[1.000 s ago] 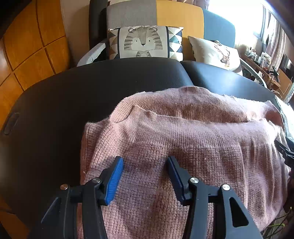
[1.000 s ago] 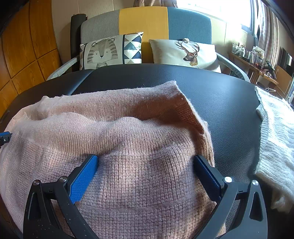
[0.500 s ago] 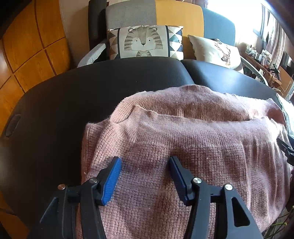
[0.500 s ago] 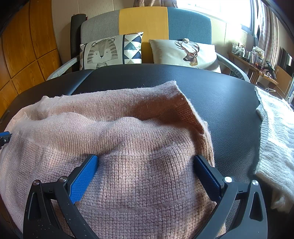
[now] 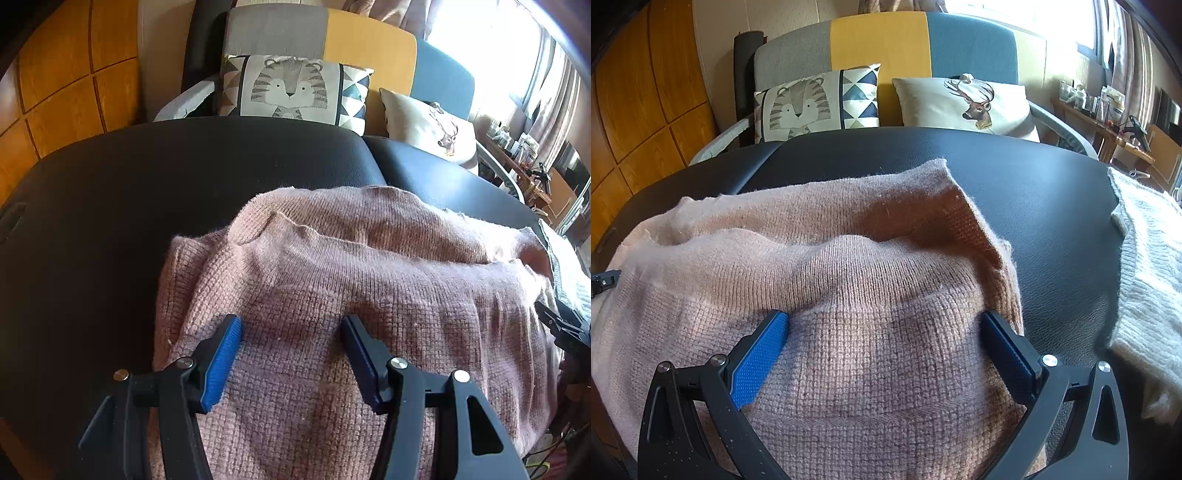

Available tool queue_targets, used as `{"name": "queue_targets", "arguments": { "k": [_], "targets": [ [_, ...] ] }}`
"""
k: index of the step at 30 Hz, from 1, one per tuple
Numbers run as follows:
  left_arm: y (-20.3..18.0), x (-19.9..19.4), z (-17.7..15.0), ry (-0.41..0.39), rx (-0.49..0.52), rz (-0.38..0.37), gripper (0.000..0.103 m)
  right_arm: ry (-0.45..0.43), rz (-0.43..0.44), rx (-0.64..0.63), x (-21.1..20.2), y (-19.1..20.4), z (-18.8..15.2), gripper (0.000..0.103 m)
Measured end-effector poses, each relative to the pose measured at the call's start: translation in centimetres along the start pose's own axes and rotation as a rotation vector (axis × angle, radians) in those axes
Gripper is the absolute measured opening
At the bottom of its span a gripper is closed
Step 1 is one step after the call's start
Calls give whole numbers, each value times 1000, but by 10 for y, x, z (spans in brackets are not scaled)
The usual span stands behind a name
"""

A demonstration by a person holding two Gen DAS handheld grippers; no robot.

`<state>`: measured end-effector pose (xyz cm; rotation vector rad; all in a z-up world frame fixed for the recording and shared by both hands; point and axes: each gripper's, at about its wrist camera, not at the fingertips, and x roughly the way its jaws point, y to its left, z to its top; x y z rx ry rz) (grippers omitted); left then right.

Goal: Fold clothes

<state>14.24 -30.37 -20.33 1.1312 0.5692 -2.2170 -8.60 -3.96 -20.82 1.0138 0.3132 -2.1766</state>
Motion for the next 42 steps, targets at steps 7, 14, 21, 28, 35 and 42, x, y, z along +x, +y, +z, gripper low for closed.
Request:
{"name": "queue_targets", "arguments": {
  "k": [7, 14, 21, 28, 35, 42],
  "targets": [
    [6, 2, 3, 12, 54, 7, 61, 12, -2, 10, -6, 0, -1, 103],
    [21, -42, -4, -79, 52, -23, 58, -3, -49, 14, -41, 18, 4, 103],
    [9, -52, -38, -67, 148, -57, 58, -3, -1, -187, -68, 86, -41, 103],
    [38, -32, -49, -57, 118, -32, 59, 65, -26, -11, -52, 35, -62, 103],
    [33, -56, -33, -86, 97, -52, 59, 35, 61, -15, -68, 64, -31, 103],
    [44, -55, -9, -103, 71, -40, 59, 29, 291, 17, -63, 113, 3, 103]
  ]
}}
